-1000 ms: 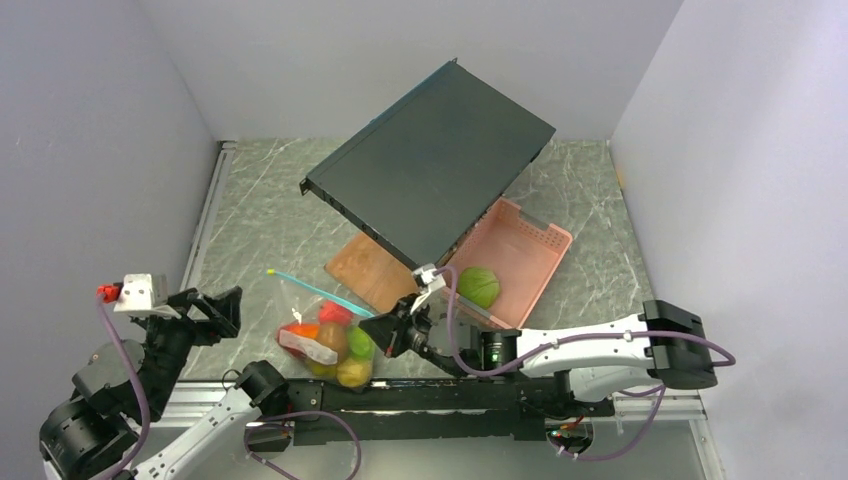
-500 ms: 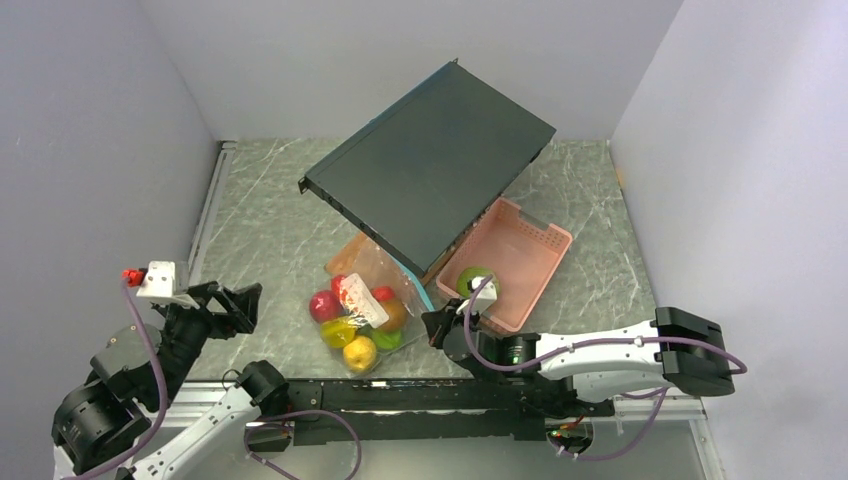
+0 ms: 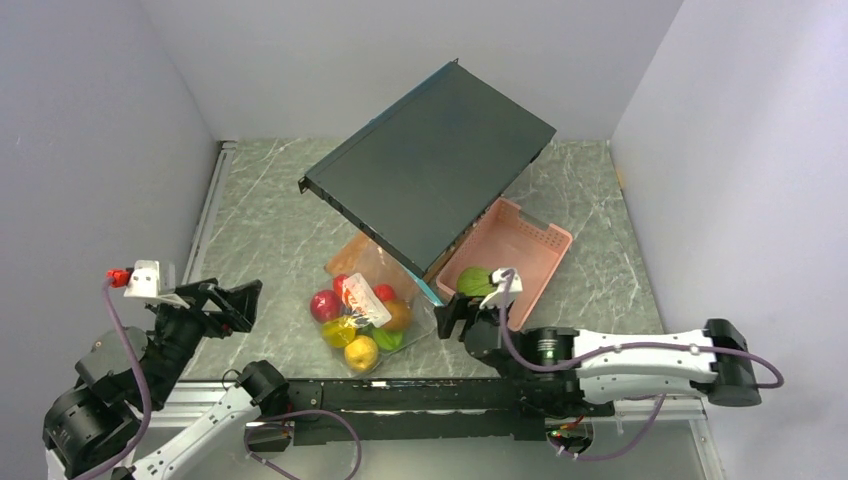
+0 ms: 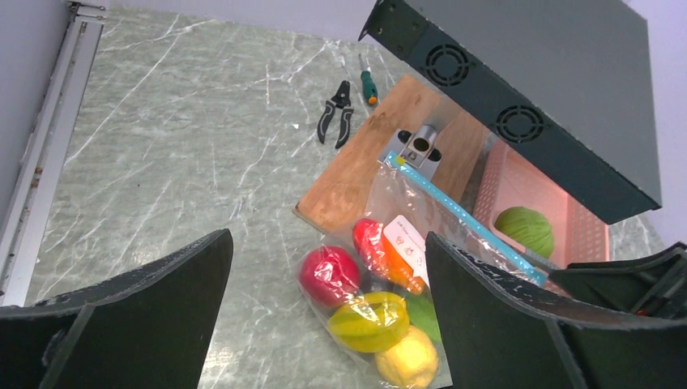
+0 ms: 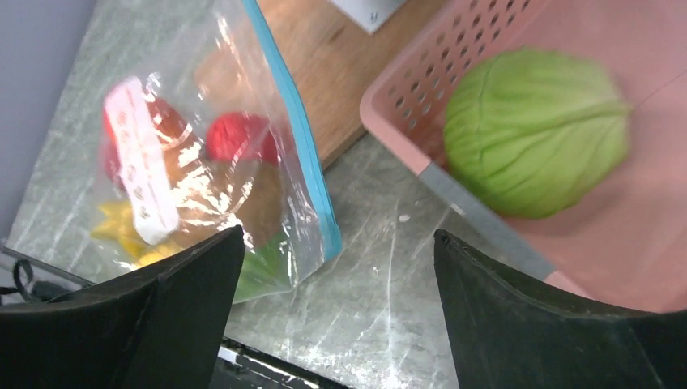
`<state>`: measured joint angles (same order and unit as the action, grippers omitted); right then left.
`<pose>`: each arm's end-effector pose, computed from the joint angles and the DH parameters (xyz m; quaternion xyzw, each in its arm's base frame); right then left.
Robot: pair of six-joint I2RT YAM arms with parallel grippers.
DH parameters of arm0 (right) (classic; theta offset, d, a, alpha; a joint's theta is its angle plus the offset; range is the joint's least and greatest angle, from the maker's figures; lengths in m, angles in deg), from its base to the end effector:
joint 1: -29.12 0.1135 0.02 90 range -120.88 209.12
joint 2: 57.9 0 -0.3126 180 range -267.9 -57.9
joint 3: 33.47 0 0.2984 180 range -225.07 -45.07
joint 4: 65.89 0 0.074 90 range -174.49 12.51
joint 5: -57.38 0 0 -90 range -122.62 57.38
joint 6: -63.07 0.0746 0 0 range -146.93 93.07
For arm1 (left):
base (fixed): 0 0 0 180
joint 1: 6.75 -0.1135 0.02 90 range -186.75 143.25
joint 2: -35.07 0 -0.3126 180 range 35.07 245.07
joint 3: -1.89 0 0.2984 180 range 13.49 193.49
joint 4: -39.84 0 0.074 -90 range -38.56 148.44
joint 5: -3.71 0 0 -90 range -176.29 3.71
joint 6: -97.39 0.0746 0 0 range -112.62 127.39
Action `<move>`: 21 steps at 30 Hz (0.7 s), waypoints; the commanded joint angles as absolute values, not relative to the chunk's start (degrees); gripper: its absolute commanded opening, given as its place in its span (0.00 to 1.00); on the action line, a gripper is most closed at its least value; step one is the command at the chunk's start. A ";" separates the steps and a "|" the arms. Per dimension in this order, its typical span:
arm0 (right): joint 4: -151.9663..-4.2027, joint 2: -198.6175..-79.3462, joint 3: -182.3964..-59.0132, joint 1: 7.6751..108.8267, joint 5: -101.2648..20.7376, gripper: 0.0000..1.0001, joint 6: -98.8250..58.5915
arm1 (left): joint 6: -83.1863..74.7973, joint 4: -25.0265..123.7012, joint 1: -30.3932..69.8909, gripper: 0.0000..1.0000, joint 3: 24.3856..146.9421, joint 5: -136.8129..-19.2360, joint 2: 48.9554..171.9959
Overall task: Place the food in the zip-top bag and seal the zipper
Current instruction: Place the zipper food storage bag at the center of the board, then reset both arms
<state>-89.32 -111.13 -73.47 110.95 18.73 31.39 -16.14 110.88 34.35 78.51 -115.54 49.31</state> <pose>0.0889 0.2096 0.2236 0.0263 0.8281 0.2484 0.5019 0.0186 0.0322 0.4338 -0.0505 0.7504 -0.1752 0.6353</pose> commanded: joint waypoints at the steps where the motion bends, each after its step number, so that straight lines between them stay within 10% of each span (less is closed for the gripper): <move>1: -111.43 -103.19 -83.12 110.60 26.04 0.90 29.90 | -18.09 106.81 34.27 0.94 80.41 -114.93 49.29; 12: -145.33 -96.66 -108.50 108.36 41.99 1.00 24.54 | -14.84 102.75 34.26 0.97 86.20 -116.23 52.90; 21: -124.29 -94.46 -116.31 108.34 45.68 1.00 -5.18 | -11.04 98.07 34.27 0.98 91.53 -117.73 54.34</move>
